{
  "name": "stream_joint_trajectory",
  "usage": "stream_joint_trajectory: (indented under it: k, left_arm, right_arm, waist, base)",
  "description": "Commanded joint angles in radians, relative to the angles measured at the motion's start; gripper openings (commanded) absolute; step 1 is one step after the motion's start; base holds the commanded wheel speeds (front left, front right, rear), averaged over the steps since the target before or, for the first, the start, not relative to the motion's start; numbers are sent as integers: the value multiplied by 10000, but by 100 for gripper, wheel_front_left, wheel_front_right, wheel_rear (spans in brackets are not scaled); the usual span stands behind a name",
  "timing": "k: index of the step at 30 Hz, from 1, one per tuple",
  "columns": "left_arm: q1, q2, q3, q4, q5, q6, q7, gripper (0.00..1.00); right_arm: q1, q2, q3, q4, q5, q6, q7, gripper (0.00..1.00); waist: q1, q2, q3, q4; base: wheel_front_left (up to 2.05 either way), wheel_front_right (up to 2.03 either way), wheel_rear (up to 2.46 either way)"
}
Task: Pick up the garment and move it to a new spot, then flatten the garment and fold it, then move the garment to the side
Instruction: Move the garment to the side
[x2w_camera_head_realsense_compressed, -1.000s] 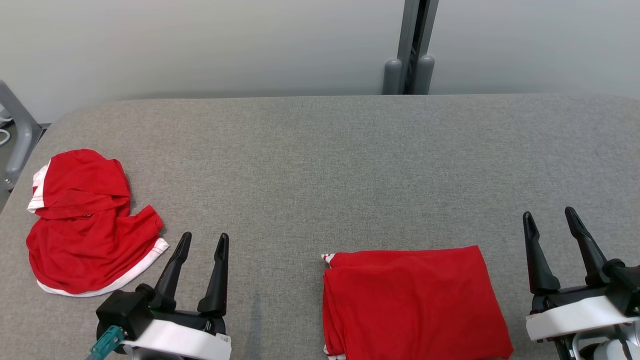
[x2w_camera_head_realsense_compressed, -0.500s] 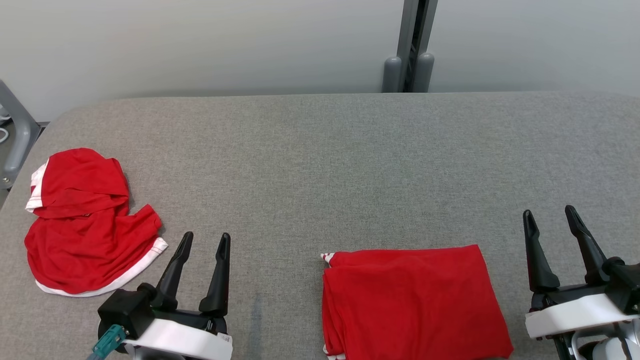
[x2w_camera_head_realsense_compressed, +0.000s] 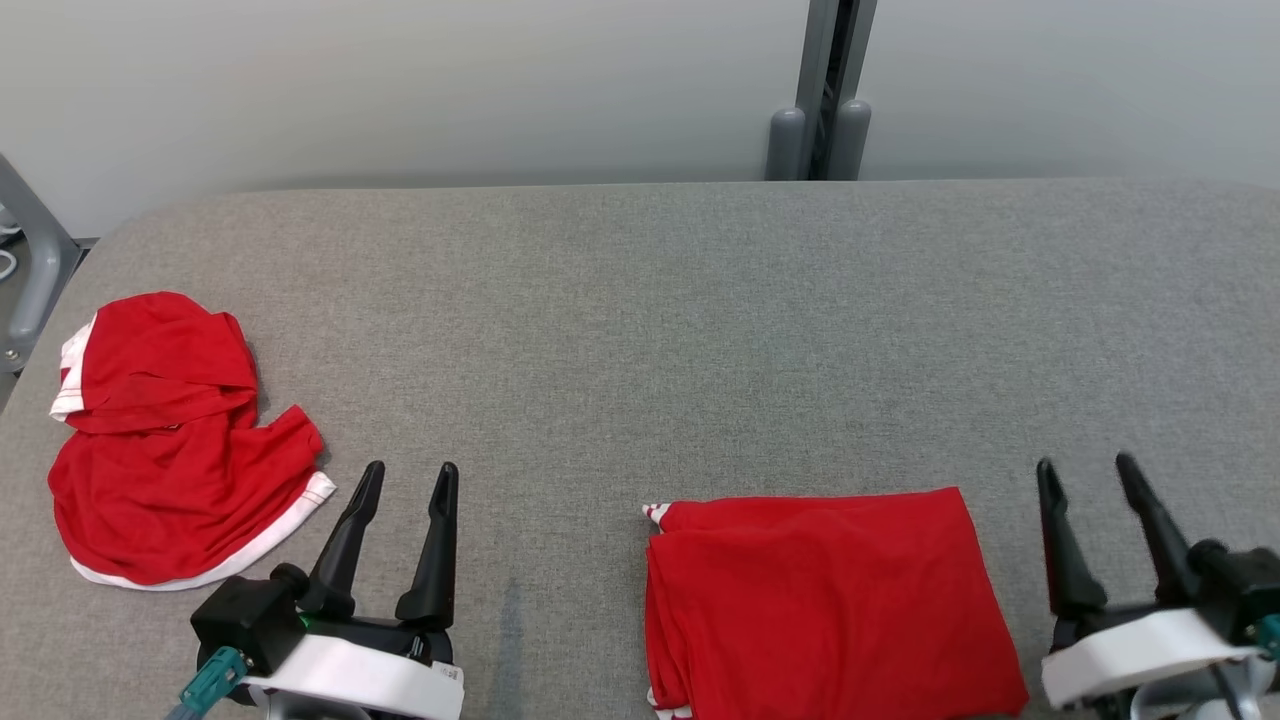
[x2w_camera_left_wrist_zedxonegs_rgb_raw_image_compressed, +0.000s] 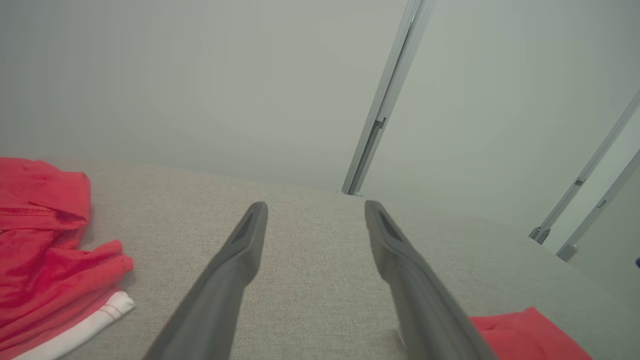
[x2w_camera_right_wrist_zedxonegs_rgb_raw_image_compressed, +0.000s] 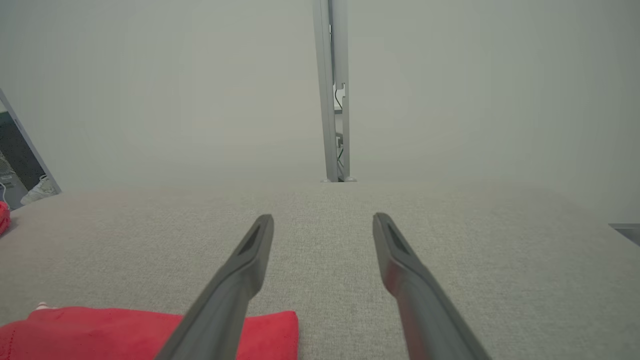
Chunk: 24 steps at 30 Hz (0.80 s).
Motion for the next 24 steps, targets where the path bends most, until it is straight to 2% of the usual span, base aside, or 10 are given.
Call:
stream_joint_trajectory:
  k: [1, 10, 24]
  left_arm:
    - [-183, 32, 2, 19, 1, -20, -28, 100]
    - [-237, 31, -51, 53, 5, -20, -28, 100]
    - [-415, 32, -117, 77, 60, -21, -28, 100]
  right_arm:
    - [166, -24, 76, 467, 141, -3, -5, 100]
    - [135, -148, 1227, 2104, 1307, -3, 1014, 100]
    - [-541, -457, 1986, 3243, 2461, -3, 1581, 100]
  waist:
    - [0, 0, 15, 10]
    - [0, 0, 148, 52]
    - [0, 0, 389, 189]
  base:
    - [0, 0, 0]
    - [0, 0, 0]
    - [0, 0, 0]
